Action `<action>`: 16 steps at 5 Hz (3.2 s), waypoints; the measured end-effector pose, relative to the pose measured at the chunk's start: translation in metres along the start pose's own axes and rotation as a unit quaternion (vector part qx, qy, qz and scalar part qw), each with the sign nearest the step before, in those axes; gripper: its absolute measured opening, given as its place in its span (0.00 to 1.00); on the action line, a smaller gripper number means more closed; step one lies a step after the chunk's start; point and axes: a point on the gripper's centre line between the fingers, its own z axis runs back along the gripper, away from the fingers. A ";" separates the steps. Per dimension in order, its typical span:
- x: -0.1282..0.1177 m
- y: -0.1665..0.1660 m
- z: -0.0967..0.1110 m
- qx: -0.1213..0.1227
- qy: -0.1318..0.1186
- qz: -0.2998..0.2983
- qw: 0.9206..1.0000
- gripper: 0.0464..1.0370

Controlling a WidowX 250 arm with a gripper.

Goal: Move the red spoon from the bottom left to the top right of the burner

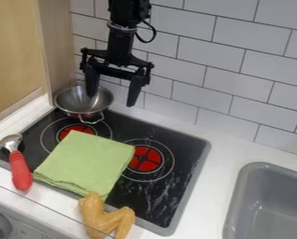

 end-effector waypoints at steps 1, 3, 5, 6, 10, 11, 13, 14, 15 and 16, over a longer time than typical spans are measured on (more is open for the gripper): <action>-0.011 0.000 -0.018 0.008 0.033 0.000 0.999 0.96; -0.038 0.007 -0.027 0.035 0.068 0.029 0.997 0.96; -0.076 0.062 -0.036 0.027 0.074 0.138 0.987 0.96; -0.089 0.080 -0.045 0.014 0.053 0.190 0.980 0.96; -0.086 0.100 -0.075 -0.014 -0.015 0.310 0.951 0.96; -0.085 0.101 -0.079 -0.034 -0.027 0.322 0.946 0.96; -0.096 0.106 -0.091 -0.041 -0.016 0.337 0.940 0.96; -0.094 0.106 -0.094 -0.053 -0.019 0.338 0.939 0.90; -0.092 0.102 -0.095 -0.067 -0.031 0.336 0.939 0.61; -0.090 0.101 -0.094 -0.081 -0.044 0.344 0.934 0.37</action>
